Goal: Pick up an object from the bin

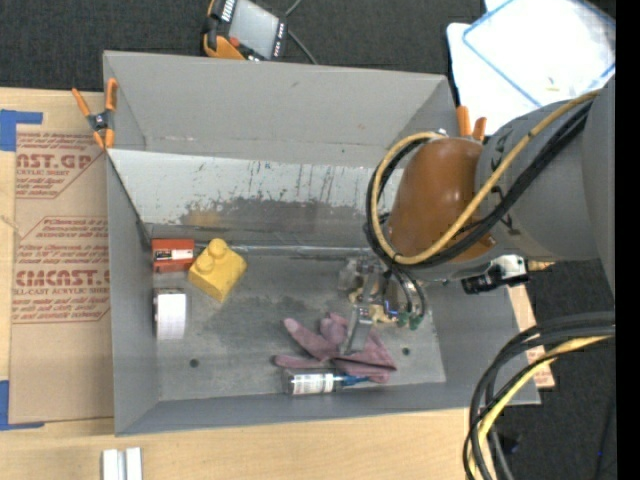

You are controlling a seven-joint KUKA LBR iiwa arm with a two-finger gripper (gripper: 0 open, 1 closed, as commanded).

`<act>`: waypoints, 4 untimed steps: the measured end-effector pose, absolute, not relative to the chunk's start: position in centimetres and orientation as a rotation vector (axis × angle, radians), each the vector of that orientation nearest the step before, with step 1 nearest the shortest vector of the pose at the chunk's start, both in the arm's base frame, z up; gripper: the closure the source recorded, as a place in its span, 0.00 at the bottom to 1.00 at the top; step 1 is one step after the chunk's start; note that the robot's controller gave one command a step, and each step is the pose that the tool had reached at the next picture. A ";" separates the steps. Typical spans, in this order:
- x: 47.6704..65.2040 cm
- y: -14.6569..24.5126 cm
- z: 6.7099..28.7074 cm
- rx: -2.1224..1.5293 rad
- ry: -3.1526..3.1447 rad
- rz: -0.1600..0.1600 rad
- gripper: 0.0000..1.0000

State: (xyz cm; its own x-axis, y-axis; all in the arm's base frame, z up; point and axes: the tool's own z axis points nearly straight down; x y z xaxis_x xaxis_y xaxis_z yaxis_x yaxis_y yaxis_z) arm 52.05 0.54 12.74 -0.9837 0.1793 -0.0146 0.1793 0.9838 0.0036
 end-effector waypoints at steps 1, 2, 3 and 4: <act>49.0 1.9 9.9 0.690 3.064 0.004 0.00; 50.0 1.5 7.3 0.531 3.069 0.010 0.00; 49.0 2.8 7.1 1.041 2.952 0.007 1.00; 49.0 2.8 7.1 1.040 2.953 0.007 1.00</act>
Offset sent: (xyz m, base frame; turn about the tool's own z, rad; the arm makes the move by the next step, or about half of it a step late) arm -0.0239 0.0087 -0.0574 0.1618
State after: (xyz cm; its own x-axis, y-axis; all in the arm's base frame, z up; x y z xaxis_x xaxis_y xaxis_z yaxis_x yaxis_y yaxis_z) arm 49.00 2.81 7.06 -0.7791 0.6269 -0.0090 0.6268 0.7791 0.0077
